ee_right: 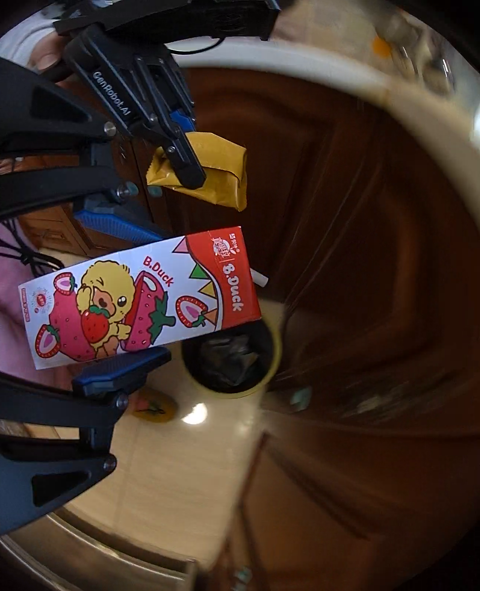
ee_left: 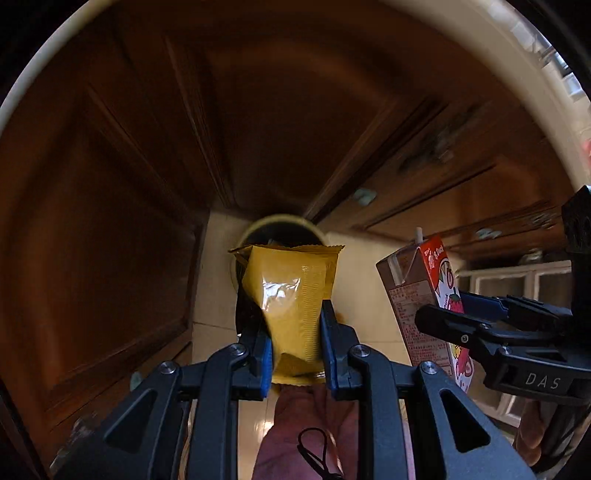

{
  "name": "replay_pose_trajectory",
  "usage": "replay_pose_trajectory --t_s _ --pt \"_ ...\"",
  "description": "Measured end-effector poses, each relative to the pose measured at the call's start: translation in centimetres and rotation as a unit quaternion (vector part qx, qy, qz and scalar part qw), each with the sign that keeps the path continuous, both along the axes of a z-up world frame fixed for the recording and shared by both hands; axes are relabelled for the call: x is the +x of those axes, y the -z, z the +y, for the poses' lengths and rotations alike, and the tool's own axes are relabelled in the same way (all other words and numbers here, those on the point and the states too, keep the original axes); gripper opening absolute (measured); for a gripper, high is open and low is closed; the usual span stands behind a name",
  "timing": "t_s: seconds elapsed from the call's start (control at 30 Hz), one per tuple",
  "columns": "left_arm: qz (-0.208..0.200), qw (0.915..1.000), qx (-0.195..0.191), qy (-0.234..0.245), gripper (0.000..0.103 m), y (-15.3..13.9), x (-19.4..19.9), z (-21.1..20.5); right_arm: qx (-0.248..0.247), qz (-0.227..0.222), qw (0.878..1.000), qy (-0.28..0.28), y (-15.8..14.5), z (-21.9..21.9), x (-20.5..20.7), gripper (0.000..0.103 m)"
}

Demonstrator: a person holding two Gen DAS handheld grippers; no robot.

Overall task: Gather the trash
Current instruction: 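Carry packet and carton over the bin and open both tools to drop them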

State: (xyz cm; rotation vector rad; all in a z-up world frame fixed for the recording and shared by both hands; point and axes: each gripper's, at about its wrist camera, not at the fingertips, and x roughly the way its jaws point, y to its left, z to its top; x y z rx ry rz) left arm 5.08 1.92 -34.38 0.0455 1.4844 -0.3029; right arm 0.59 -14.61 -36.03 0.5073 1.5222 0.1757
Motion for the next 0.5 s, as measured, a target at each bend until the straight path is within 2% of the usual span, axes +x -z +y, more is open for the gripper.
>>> replay_pose_trajectory --t_s 0.13,0.23,0.27,0.37,0.43,0.5 --pt "0.02 0.9997 0.01 0.007 0.021 5.0 0.6 -0.6 0.0 0.033 0.999 0.034 5.7 -0.5 0.6 0.057" --pt "0.036 0.9993 0.01 0.008 0.024 7.5 1.2 -1.2 -0.004 0.048 0.998 0.045 8.1 -0.5 1.1 0.057" --pt "0.038 0.9992 0.011 0.009 0.025 8.0 1.4 -1.2 -0.003 0.051 0.998 0.049 8.7 -0.6 1.4 0.057" --pt "0.04 0.9991 0.012 0.006 0.037 8.7 2.1 -1.0 -0.002 0.051 0.997 0.054 9.2 -0.8 2.0 0.057" --pt "0.038 0.9992 0.015 -0.001 0.048 8.8 2.4 -0.5 -0.002 0.051 0.997 0.054 9.1 -0.8 2.6 0.057" --pt "0.037 0.9991 0.016 -0.013 0.052 8.7 2.5 0.1 -0.003 0.05 0.998 0.049 9.0 -0.7 3.1 0.057"
